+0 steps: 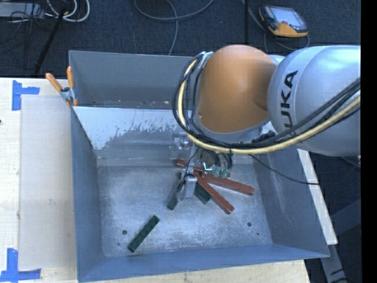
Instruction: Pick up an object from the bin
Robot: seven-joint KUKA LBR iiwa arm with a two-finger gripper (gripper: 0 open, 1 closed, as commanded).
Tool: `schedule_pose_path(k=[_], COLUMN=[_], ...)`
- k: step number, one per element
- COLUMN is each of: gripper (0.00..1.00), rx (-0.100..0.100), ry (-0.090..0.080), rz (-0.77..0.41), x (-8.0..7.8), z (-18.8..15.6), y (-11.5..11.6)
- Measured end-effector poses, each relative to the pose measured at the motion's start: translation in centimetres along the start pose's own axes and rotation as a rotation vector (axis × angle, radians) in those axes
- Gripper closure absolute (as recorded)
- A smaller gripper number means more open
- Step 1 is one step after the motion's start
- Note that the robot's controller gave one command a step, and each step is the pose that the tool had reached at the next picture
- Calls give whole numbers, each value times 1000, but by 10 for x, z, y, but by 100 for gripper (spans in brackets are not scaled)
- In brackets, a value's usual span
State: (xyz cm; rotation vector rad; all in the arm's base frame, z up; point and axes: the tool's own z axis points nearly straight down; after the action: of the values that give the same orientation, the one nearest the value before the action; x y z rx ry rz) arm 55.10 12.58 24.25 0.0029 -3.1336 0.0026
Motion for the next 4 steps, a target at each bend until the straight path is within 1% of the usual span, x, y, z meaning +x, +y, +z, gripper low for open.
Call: schedule_pose_path(k=[1, 2, 3, 4], gripper=[0, 0, 0, 0], rx=[-1, 0, 1, 1], ry=[-8, -10, -9, -7], rz=[-230, -395, -673, -849], x=[66, 67, 68, 46], z=[176, 143, 140, 174], y=[77, 70, 71, 81])
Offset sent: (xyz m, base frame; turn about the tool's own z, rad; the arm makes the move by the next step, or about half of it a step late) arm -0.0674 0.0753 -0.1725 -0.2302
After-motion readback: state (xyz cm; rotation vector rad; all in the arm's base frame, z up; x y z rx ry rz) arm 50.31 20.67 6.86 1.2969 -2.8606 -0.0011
